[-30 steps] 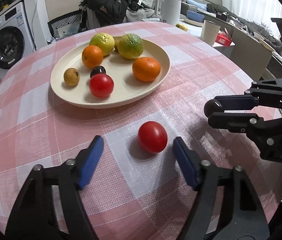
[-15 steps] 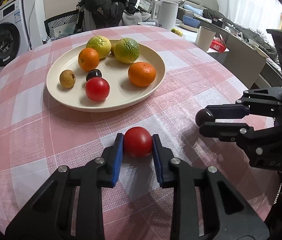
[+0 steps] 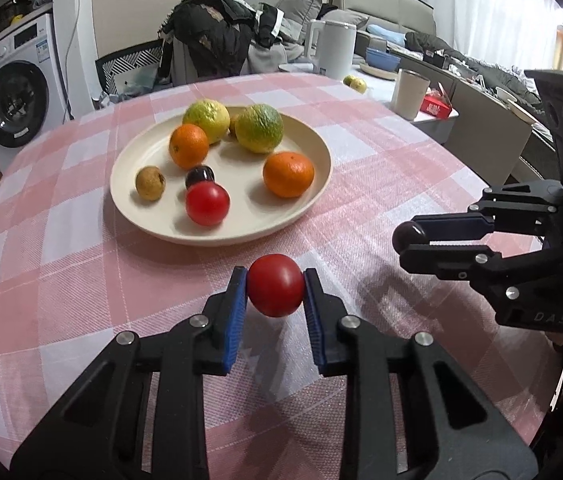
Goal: Organize fruits
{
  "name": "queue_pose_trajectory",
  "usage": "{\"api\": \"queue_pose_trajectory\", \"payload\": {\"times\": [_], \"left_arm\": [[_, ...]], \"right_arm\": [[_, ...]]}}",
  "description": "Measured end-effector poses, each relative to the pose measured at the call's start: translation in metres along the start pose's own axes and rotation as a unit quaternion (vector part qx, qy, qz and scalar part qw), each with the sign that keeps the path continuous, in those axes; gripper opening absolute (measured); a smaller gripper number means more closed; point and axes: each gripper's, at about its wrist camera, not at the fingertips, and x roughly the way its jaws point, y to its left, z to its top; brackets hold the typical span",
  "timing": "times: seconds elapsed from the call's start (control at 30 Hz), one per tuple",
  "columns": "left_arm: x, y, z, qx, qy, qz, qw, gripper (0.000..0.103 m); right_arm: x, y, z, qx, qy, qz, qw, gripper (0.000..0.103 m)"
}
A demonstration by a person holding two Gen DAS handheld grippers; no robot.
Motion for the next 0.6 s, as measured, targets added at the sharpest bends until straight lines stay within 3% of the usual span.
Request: {"api": "queue_pose_trajectory", "payload": {"times": [0.6], "left_arm": [[-0.035, 0.030, 0.021, -0.030, -0.047, 0.035, 0.9978, 0.025]], "right_arm": [[-0.026, -0.002, 0.022, 0.024, -0.081, 0.002, 0.996, 0.025]]}}
